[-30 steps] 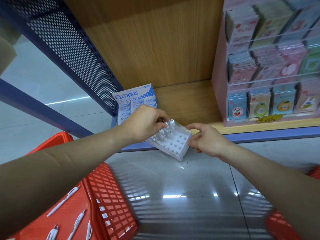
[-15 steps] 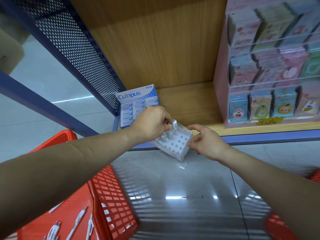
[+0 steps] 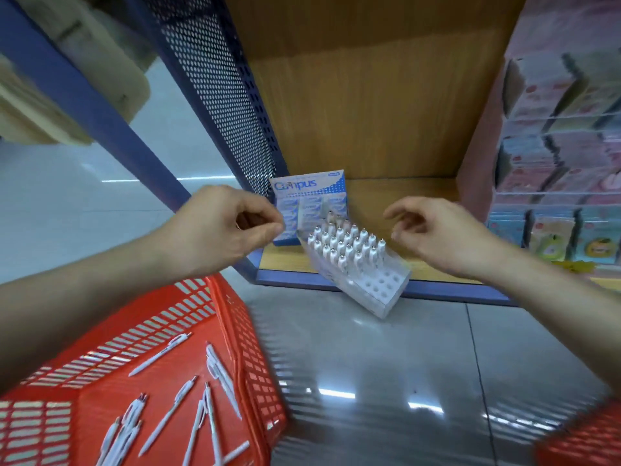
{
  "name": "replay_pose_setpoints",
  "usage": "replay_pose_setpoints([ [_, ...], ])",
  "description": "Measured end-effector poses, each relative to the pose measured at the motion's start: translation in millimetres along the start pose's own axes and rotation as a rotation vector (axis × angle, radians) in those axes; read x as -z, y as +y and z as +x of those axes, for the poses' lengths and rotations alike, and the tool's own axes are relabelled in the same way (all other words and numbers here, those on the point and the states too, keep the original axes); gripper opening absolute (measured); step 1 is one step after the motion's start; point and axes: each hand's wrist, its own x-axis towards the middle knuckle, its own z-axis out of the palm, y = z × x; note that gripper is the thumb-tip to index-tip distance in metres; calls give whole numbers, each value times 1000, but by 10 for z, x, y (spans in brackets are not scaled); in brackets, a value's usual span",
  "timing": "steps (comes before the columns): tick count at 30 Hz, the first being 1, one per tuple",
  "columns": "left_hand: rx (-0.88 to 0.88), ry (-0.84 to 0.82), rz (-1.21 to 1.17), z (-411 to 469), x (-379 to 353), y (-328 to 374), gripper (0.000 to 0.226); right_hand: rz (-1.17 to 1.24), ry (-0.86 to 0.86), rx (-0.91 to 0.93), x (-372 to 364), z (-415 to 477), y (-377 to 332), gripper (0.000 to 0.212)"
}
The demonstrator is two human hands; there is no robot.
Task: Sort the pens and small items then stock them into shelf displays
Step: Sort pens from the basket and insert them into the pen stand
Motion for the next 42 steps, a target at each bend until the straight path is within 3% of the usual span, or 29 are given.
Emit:
replay_pose_setpoints([
  [3, 31, -43, 43, -325, 115, -239, 4, -87, -70, 170, 80, 38, -428, 26],
  [7, 87, -151, 92, -762, 117, -670, 27, -110, -210, 367, -30, 20, -1066, 23],
  [14, 196, -195, 124, -1509, -65, -1487, 26, -405, -457, 723, -991, -223, -2166, 35],
  [20, 302, -243, 251, -2107, -516, -2149, 32, -553, -668, 491, -2203, -126, -2289, 49],
  [25, 451, -304, 372, -2505, -852, -2639, 59, -496, -596, 218, -3008, 22, -2040, 51],
  [30, 576, -393, 355, -2827, -1176, -2939, 57, -417, -489, -38, -3464, 14, -1791, 47],
  [38, 651, -218, 120, -2930, -1357, -3084, 38, -538, -487, -79, -3706, -71, -1632, 35],
  [42, 607, -206, 88, -2962, -1399, -3114, 30, -592, -523, -97, -3745, -78, -1672, 43],
])
